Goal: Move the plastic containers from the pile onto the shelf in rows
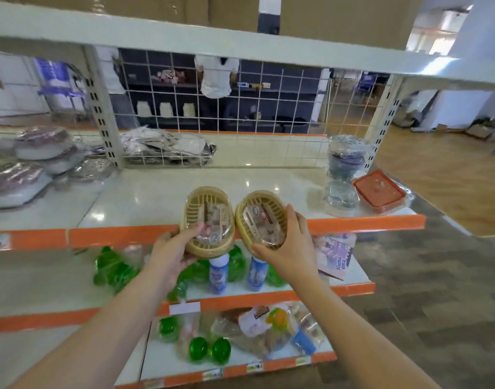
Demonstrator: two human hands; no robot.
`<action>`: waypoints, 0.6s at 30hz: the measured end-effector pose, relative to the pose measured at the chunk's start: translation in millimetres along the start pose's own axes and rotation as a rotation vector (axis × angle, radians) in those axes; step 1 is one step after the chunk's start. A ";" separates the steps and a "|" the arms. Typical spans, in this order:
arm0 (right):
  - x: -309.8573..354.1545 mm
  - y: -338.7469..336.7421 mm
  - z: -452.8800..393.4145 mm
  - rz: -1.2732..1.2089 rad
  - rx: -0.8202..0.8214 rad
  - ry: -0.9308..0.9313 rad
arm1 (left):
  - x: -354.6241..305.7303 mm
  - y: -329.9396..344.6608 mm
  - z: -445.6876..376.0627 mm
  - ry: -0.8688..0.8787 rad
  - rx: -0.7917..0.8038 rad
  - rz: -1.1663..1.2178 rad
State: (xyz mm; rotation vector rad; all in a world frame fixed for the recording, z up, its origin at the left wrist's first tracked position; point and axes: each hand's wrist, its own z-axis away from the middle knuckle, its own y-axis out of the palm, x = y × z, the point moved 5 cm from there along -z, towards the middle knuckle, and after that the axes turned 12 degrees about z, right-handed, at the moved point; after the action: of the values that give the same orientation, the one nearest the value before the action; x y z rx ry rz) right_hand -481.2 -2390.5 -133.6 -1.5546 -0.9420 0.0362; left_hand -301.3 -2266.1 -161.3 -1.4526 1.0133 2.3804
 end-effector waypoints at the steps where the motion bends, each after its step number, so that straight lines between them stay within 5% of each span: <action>1: 7.5 1.9 2.5 -0.002 0.007 -0.016 | -4.7 -6.5 4.9 0.009 -0.008 0.002; 18: 265.8 119.4 32.5 -0.129 0.127 -0.307 | -152.2 -254.8 40.3 0.179 -0.268 0.043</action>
State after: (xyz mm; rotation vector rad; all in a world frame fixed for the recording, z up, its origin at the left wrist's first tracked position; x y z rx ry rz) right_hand -257.8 -2201.6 -114.2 -1.3906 -1.2550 0.2449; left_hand -132.8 -2019.5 -138.7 -1.7792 0.7904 2.5323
